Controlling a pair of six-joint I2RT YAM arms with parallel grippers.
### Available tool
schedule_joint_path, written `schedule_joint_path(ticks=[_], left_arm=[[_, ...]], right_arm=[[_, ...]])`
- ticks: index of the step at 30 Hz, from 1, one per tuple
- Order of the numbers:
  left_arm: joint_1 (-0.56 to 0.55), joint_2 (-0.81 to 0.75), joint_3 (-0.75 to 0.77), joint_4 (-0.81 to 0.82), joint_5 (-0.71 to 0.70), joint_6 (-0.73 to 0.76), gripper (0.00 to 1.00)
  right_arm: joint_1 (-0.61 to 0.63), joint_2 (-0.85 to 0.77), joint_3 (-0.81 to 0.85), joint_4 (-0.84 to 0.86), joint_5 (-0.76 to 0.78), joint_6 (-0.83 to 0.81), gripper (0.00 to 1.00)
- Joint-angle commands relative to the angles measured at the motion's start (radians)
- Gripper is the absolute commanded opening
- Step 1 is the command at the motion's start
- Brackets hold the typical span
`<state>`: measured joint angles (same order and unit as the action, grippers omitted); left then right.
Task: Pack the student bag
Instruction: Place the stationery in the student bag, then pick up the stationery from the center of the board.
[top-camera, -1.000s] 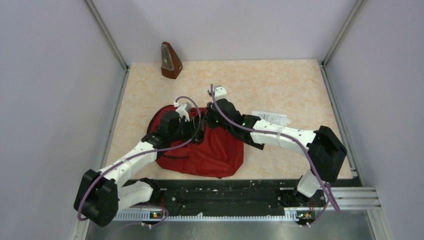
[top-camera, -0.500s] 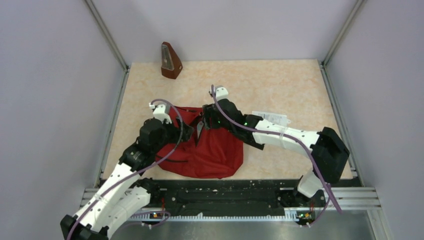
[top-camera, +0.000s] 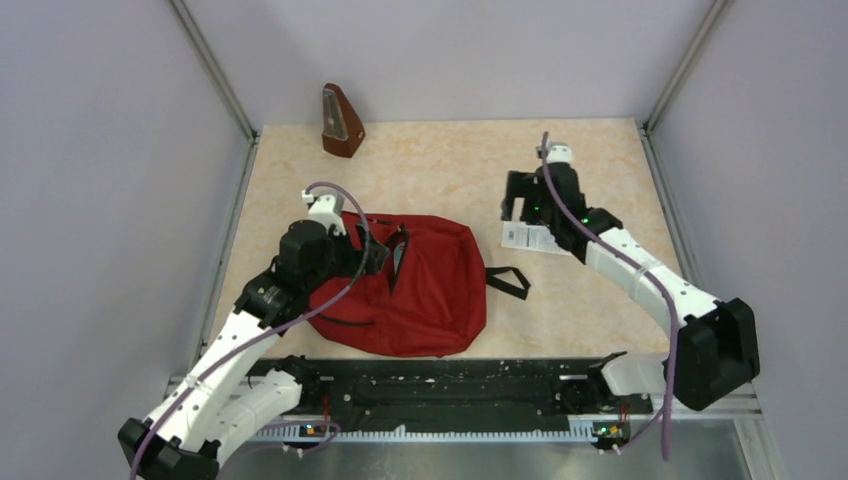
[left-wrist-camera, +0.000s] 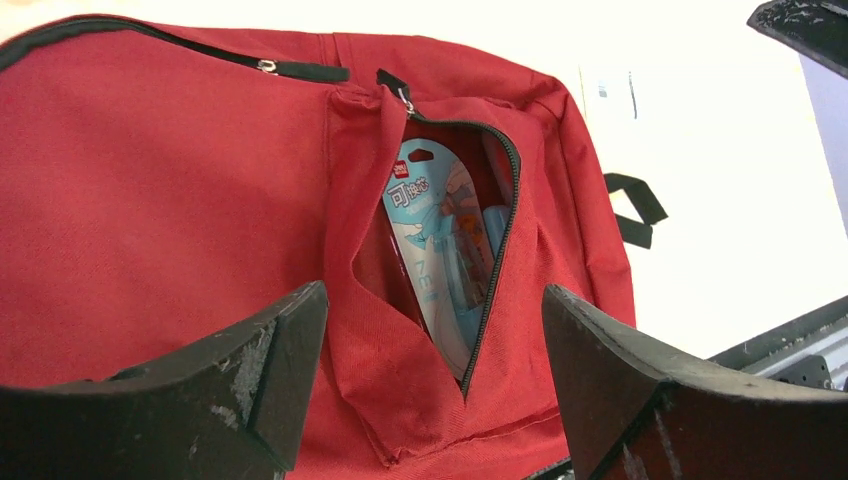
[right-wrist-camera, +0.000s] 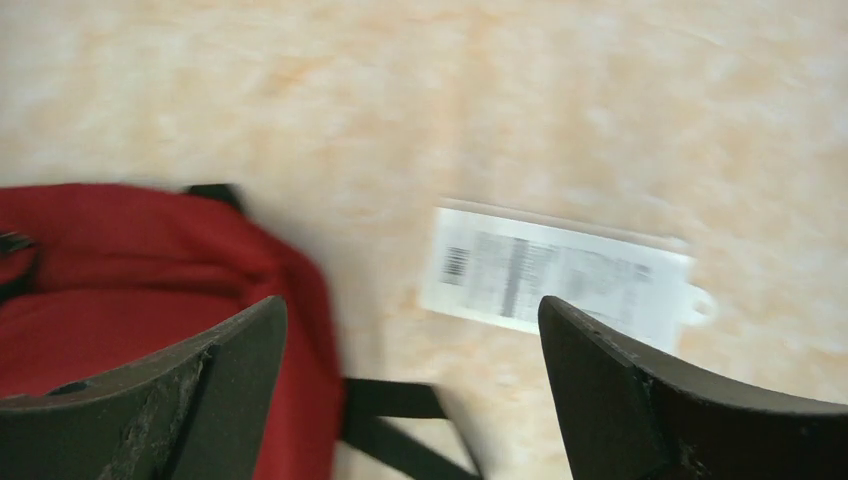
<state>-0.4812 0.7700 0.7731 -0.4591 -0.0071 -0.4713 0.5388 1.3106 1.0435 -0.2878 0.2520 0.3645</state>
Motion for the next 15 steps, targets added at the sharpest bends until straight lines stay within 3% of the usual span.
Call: schedule_joint_path(ticks=[1,7,15], left_arm=[[0.013,0.056,0.087,0.011,0.073,0.044,0.83],[0.043,0.145,0.211,-0.12,0.107,0.155,0.84],[0.066,0.157,0.223,-0.139,0.025,0.254,0.84]], right_arm=[[-0.19,-0.015,-0.079,-0.044,-0.053,-0.042,0.93],[-0.457,0.083,-0.132,0.021,-0.112,-0.042,0.92],[-0.565,0.291,-0.071,0.036,-0.182,-0.07,0.81]])
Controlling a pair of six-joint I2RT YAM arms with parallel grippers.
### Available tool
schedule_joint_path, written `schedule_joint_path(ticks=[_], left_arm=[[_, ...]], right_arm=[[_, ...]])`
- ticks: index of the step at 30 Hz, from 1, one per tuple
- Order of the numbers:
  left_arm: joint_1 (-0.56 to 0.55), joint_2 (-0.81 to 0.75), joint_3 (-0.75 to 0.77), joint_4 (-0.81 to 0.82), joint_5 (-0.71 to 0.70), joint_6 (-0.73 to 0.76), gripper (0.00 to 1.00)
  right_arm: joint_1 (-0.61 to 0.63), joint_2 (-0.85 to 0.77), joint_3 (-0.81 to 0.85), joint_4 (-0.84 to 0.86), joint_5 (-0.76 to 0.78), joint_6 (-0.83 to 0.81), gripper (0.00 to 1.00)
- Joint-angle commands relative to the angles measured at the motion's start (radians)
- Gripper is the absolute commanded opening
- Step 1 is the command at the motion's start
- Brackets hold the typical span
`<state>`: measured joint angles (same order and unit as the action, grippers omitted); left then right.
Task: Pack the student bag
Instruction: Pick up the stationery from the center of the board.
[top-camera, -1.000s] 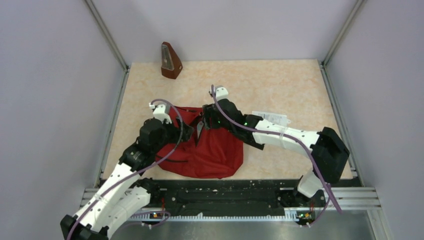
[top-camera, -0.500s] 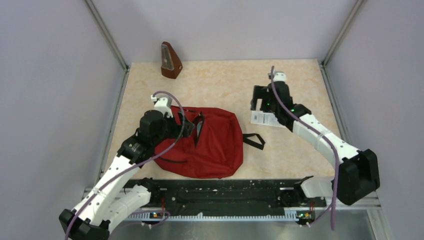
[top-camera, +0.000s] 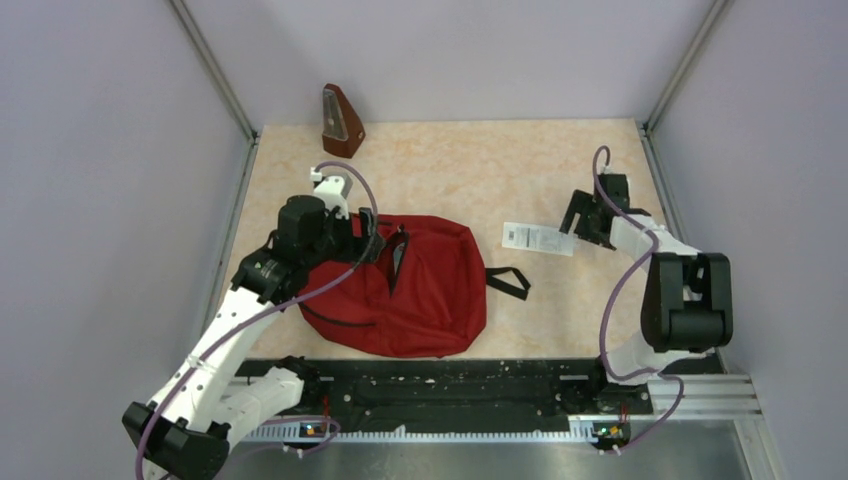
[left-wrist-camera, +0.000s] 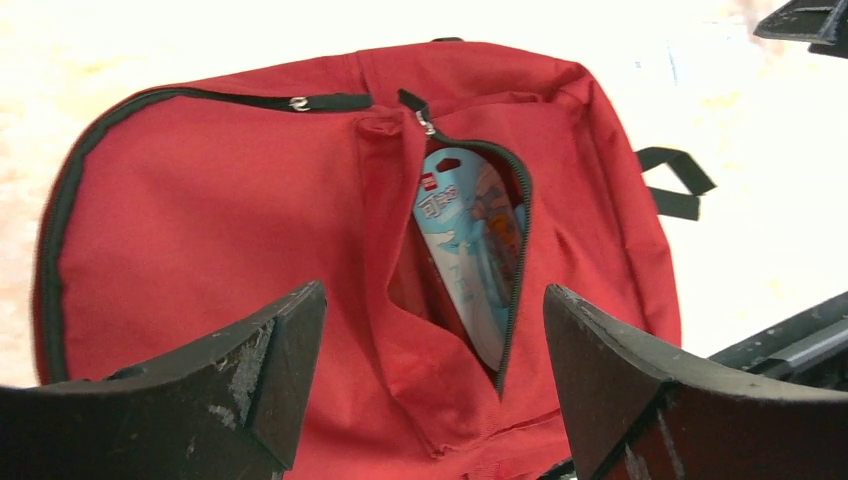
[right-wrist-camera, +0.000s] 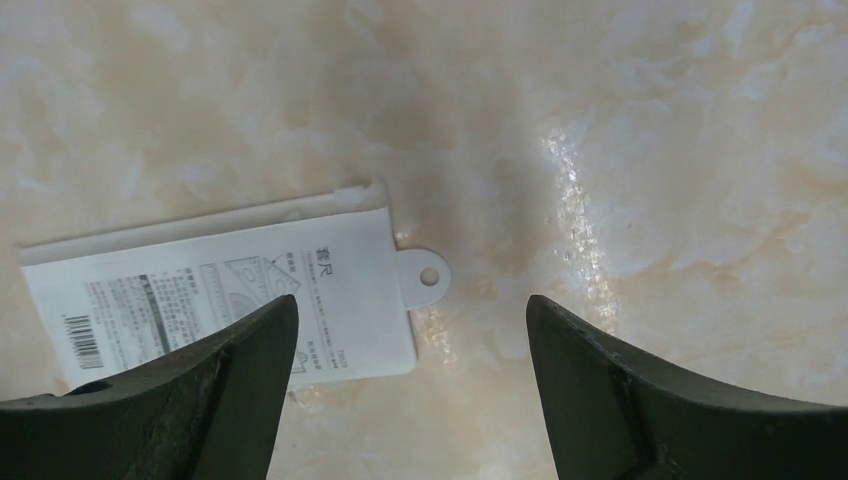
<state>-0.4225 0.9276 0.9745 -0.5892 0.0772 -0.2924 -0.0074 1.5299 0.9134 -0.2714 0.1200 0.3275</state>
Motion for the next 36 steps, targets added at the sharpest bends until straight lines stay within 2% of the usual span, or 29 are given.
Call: schedule_joint_path(ticks=[1,5,13,22,36], left_arm=[[0.007,-0.002,0.015,-0.006,-0.107,0.085,0.84],[0.007,-0.009,-0.017,0.016,-0.185,0.114,0.84],[0.007,-0.024,-0.072,0.057,-0.2,0.127,0.84],[0.008,-0.013,-0.086,0.072,-0.202,0.131,0.84],[0.01,-0.021,-0.094,0.076,-0.217,0.131,0.84]], right_arm=[[-0.019,0.095,0.072,0.016,-0.051,-0.04,0.8],[-0.018,0.171,0.116,-0.012,-0.064,-0.058,0.74],[-0.018,0.211,0.142,-0.047,-0.081,-0.066,0.61],[-0.019,0.178,0.094,-0.081,-0.072,-0.052,0.6],[0.001,0.19,0.073,-0.113,-0.052,-0.046,0.41]])
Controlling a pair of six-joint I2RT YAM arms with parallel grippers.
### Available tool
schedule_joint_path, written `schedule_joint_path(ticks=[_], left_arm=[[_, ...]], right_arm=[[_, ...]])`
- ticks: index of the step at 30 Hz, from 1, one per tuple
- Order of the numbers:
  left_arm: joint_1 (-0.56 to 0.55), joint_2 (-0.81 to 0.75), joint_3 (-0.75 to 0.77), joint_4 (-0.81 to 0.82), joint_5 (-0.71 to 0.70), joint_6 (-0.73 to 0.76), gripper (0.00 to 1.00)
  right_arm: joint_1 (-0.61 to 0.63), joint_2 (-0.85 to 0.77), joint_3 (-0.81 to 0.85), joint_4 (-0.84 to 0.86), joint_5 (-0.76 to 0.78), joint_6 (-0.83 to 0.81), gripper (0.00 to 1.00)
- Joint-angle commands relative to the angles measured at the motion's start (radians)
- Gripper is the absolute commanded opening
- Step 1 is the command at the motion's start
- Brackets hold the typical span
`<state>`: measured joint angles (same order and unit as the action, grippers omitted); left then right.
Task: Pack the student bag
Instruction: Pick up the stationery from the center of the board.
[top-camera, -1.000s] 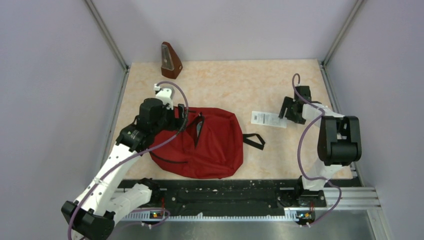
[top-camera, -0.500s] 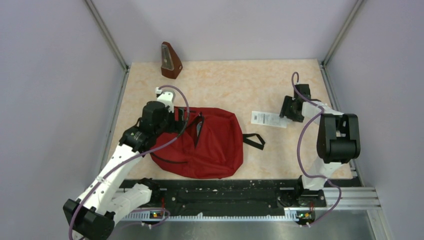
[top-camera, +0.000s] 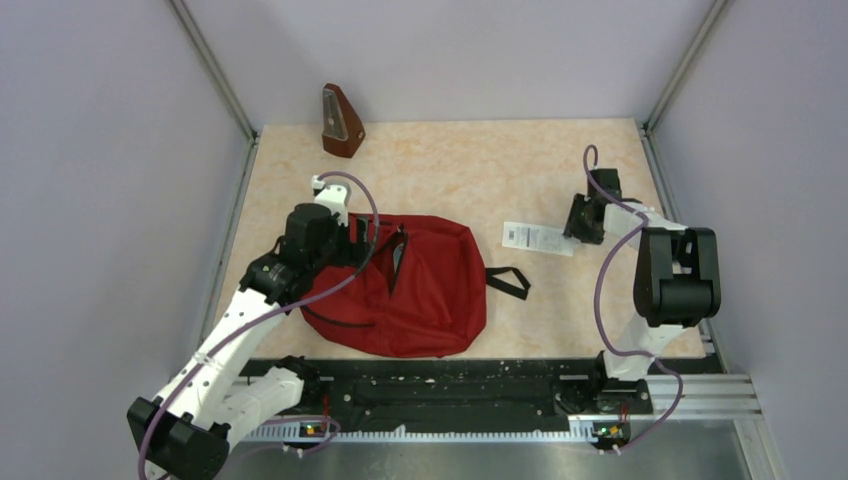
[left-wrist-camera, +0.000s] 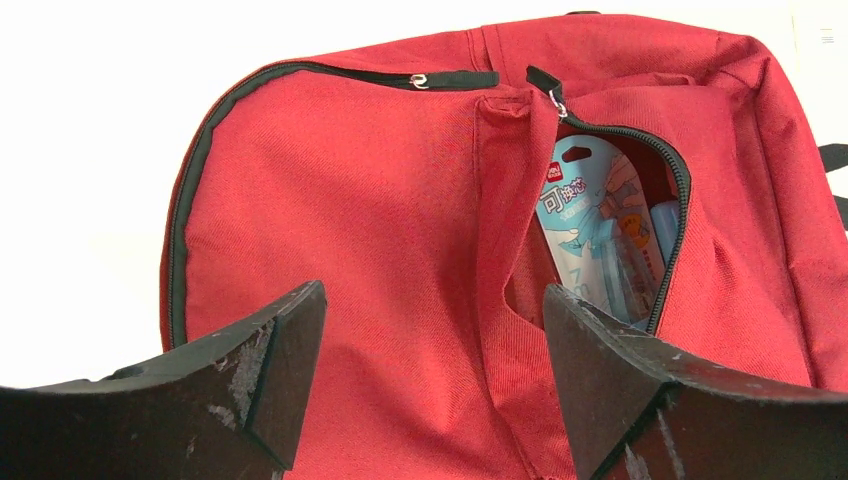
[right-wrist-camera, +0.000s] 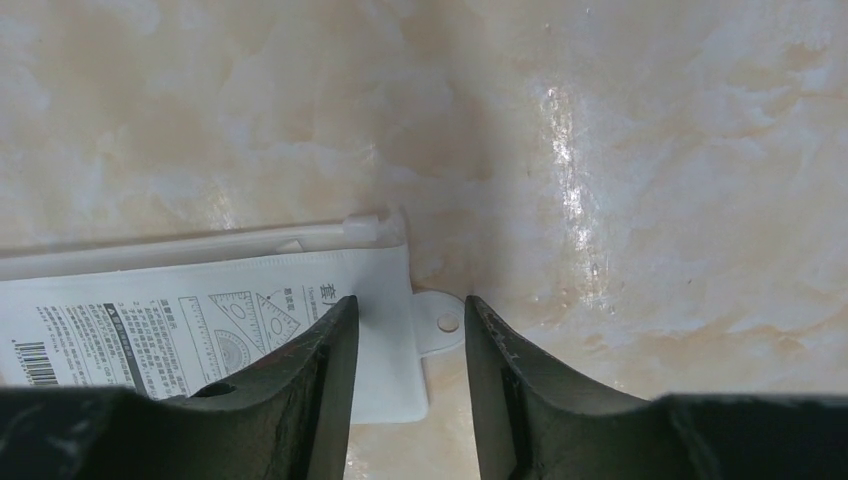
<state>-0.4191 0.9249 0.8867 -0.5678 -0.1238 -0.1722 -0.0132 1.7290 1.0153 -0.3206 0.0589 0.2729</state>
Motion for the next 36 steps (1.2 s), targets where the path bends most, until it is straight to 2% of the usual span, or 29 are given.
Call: schedule_joint_path(ticks=[1,17,20,23,29,30,31,34,36], left_arm=[[0.006,-0.02,-0.007,0.055,-0.016,0.011,0.84],[0.006,-0.035,-0.02,0.057,-0.03,0.011,0.84],[0.008,-0.038,-0.023,0.057,-0.029,0.01,0.84],[0.006,-0.07,-0.038,0.078,0.015,0.024,0.84],[0.007,-0.08,-0.043,0.084,-0.005,0.027,0.84],[0.006,-0.077,-0.043,0.081,-0.006,0.027,0.84],[0.006,-0.075,-0.04,0.08,-0.006,0.027,0.84],[0.007,-0.075,-0.041,0.081,-0.001,0.027,0.84],[0.007,-0.078,-0.042,0.082,0.0,0.027,0.84]], right_arm=[[0.007,-0.009,-0.032,-0.062,0.007,0.009,0.39],[0.007,-0.06,-0.081,-0.016,-0.026,0.029,0.11],[0.007,-0.071,-0.088,-0.006,-0.048,0.03,0.01],[0.032,-0.098,-0.085,-0.03,-0.113,0.022,0.0],[0.125,-0.204,-0.096,-0.106,-0.137,0.019,0.0],[0.136,-0.221,-0.096,-0.115,-0.138,0.015,0.02],[0.145,-0.236,-0.096,-0.119,-0.144,0.01,0.08],[0.149,-0.261,-0.078,-0.084,-0.189,-0.038,0.44],[0.149,-0.245,-0.05,-0.061,-0.163,-0.085,0.62]])
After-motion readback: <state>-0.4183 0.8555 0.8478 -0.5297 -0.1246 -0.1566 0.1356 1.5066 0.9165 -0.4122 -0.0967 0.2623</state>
